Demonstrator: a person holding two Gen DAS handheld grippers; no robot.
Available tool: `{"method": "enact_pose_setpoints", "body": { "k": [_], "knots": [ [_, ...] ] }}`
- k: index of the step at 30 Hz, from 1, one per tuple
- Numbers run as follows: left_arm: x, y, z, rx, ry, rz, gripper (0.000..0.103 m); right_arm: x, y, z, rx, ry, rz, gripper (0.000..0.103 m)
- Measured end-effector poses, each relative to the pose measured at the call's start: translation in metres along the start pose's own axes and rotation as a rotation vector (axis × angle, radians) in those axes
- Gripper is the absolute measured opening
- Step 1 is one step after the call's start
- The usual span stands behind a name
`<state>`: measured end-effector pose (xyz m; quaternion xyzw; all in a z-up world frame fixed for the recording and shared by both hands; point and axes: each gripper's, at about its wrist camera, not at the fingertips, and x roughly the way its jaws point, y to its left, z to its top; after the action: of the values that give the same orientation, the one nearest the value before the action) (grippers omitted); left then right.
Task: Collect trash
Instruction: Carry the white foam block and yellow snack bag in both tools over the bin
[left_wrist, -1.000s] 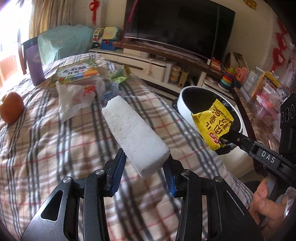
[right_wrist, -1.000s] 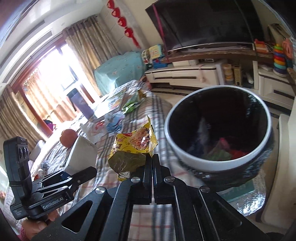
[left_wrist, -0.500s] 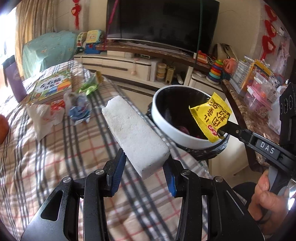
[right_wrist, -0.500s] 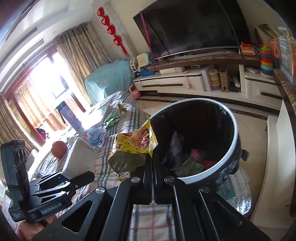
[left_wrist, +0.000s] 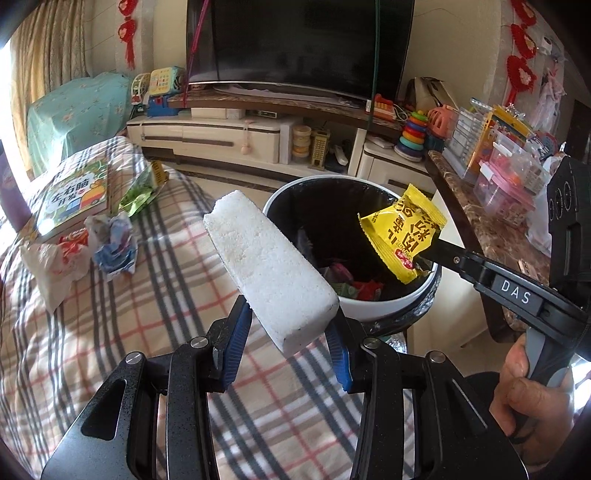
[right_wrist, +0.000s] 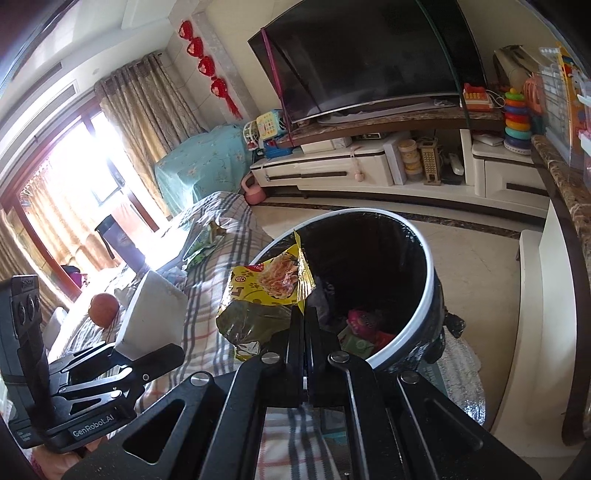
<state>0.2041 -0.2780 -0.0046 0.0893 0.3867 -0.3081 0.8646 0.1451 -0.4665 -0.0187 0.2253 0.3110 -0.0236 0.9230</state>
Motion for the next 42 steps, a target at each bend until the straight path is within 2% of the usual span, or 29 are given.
{"method": "enact_pose_setpoints", "body": {
  "k": [26,39,42],
  "knots": [
    [0.031,-0.026,0.031,0.026,0.010,-0.011,0.039,0.012,-0.018,0.015,-0.002,0.017,-0.037,0.000],
    [0.054,-0.027,0.035,0.011,0.058,-0.017,0.039,0.023,-0.028,0.021,-0.001,0.044,-0.064,0.000],
    [0.058,-0.028,0.036,0.006,0.074,-0.023,0.042,0.026,-0.031,0.022,0.010,0.050,-0.067,0.006]
  ]
}}
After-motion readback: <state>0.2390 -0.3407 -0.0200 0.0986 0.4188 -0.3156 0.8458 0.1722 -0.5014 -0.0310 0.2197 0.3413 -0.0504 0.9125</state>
